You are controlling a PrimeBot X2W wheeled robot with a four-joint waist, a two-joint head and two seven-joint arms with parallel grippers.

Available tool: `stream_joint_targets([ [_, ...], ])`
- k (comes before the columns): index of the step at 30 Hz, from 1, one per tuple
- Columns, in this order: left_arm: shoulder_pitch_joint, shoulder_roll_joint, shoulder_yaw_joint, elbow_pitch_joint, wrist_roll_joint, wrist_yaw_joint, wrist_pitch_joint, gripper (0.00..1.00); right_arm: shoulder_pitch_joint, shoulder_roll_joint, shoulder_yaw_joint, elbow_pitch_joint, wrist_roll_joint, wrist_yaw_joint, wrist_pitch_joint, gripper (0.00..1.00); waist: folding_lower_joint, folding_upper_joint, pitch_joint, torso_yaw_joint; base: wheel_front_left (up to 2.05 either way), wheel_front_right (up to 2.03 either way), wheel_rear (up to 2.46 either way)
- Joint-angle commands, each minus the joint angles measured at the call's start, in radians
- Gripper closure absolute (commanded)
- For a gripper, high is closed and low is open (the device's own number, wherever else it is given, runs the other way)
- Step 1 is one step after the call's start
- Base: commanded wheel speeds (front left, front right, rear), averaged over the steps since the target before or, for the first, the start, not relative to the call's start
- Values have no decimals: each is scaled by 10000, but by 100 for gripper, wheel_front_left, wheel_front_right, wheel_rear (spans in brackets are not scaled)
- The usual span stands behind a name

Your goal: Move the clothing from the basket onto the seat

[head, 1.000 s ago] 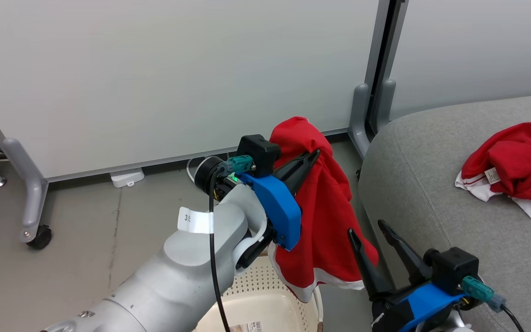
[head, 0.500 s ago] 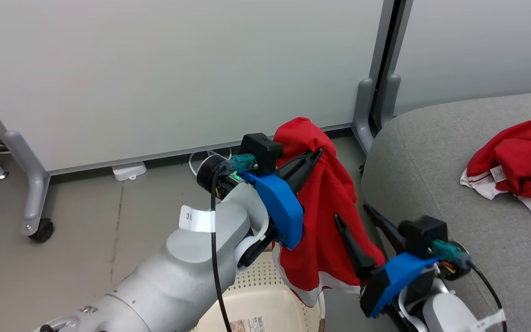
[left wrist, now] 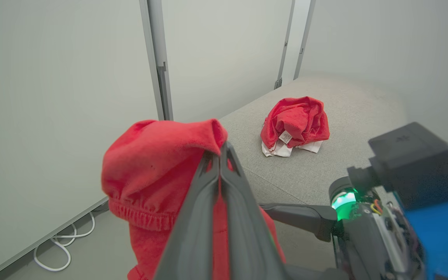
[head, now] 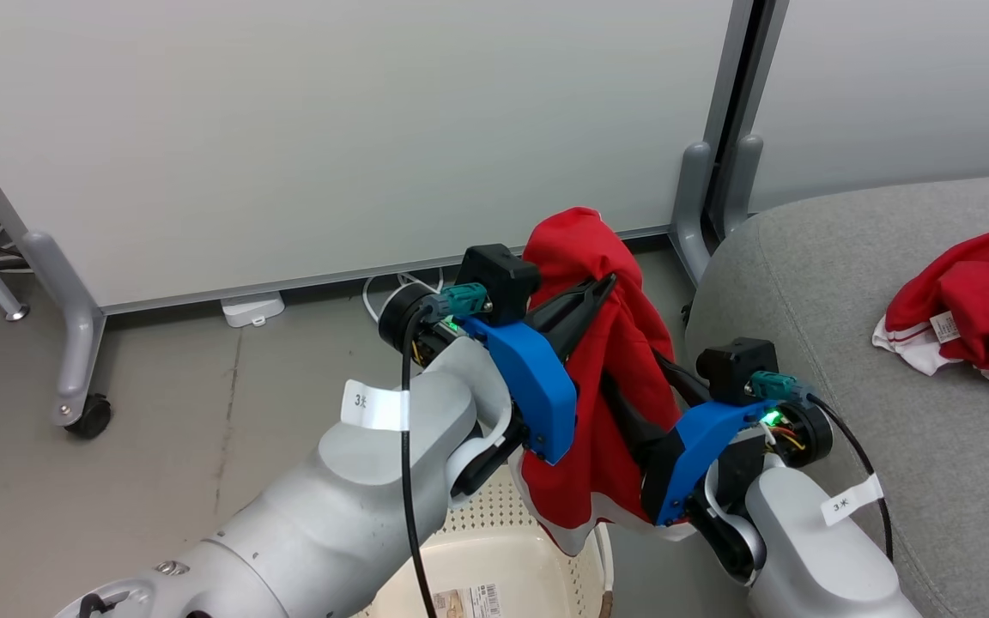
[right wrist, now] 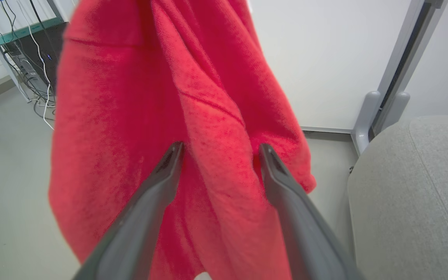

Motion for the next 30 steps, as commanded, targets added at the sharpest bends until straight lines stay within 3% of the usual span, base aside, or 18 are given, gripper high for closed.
stream_joint_targets([
  [1, -137, 1, -41, -12, -22, -8, -43, 100, -288, -8, 131, 313, 113, 1, -141, 0, -1, -1, 8, 10, 0, 0, 0],
  [7, -190, -6, -115, -13, -101, -8, -87, 100, -978, -8, 835, 1375, 786, 1, -562, 0, -1, -1, 1, 33, 0, 0, 0],
  [8, -195, -8, -125, -3, -119, -8, -78, 100, -1051, -8, 970, 1504, 918, 1, -599, 20, -1, -1, -7, 31, 0, 0, 0],
  [9, -202, -9, -134, 5, -130, -8, -79, 100, -1130, -8, 1075, 1623, 1027, 1, -643, 57, -1, -1, -14, 26, 0, 0, 0],
  [10, -207, -10, -146, 17, -141, -8, -82, 100, -1214, -8, 1180, 1742, 1136, 1, -700, 72, -1, -1, -19, 15, 0, 0, 0],
  [11, -212, -11, -152, 28, -153, -8, -81, 100, -1281, -8, 1261, 1839, 1227, 1, -765, 93, -1, -1, -24, 4, 0, 0, 0],
  [12, -218, -9, -161, 39, -159, -8, -85, 100, -1339, -8, 1352, 1939, 1297, 1, -839, 100, -1, -1, -27, -9, 0, 0, 0],
  [30, -146, -14, -260, 332, -112, -8, -118, 98, -1856, -8, 2489, 3057, 2373, 1, -1678, 100, -1, -1, -170, -148, 0, 0, 0],
])
